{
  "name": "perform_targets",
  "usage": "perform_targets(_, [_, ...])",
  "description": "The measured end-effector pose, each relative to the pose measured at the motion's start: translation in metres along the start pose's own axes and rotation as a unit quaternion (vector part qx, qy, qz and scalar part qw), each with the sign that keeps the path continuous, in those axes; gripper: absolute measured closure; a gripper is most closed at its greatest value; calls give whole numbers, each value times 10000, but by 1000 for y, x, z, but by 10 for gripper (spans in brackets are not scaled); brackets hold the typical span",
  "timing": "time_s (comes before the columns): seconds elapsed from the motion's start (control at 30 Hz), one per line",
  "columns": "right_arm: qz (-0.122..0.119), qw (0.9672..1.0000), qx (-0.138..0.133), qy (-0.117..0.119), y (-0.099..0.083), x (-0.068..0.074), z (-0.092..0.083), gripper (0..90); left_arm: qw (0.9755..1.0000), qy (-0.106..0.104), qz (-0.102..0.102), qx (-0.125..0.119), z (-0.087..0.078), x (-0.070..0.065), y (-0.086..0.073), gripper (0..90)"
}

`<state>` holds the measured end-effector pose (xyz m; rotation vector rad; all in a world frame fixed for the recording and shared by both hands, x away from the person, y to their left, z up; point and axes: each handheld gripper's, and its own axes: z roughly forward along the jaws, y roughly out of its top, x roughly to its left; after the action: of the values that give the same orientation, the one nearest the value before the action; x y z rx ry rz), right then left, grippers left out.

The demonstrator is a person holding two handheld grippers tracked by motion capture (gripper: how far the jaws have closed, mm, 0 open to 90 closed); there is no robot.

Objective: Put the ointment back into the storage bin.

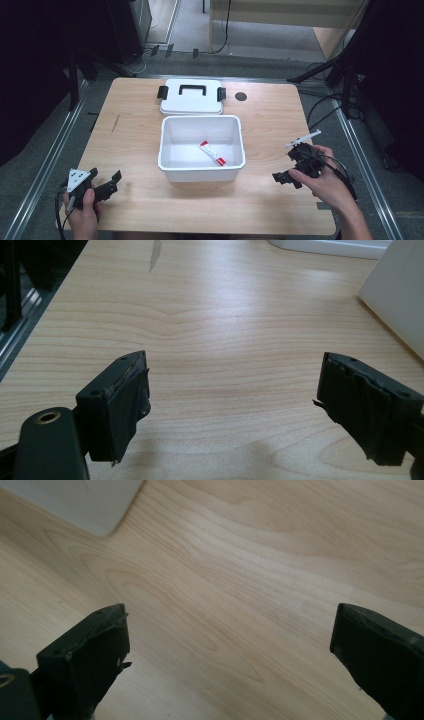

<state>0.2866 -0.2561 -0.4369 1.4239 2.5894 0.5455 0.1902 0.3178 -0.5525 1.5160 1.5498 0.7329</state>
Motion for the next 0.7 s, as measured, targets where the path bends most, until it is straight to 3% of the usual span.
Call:
perform_targets(0.17, [256,9990,-363,66,-29,-11,20,40,9999,46,-109,44,0,3,1,135])
perform_targets(0.23, [460,9975,-515,162,-41,-16,23,49,9998,24,-172,32,0,4,1,127])
perform_targets(0.3, [518,9954,-776,220,-55,-21,26,48,9998,6,-180,31,-1,5,0,124])
perform_targets(0.43, [681,9909,-1156,-77,-83,-34,32,44,9997,-28,-224,-43,-6,6,-3,115])
perform_targets(0.5, [765,9883,-1315,-78,-99,-42,36,44,9996,-26,-271,-16,-5,6,-3,112])
perform_targets(0.57, [850,9838,-1576,-17,-115,-49,38,45,9997,-18,-241,-29,-6,6,-3,108])
perform_targets(0.63, [989,9766,-1908,83,-131,-57,39,55,9998,-33,-211,-42,-6,6,-3,108])
perform_targets(0.7, [1176,9641,-2369,227,-145,-64,38,94,9997,-68,-227,-58,-6,6,-3,108])
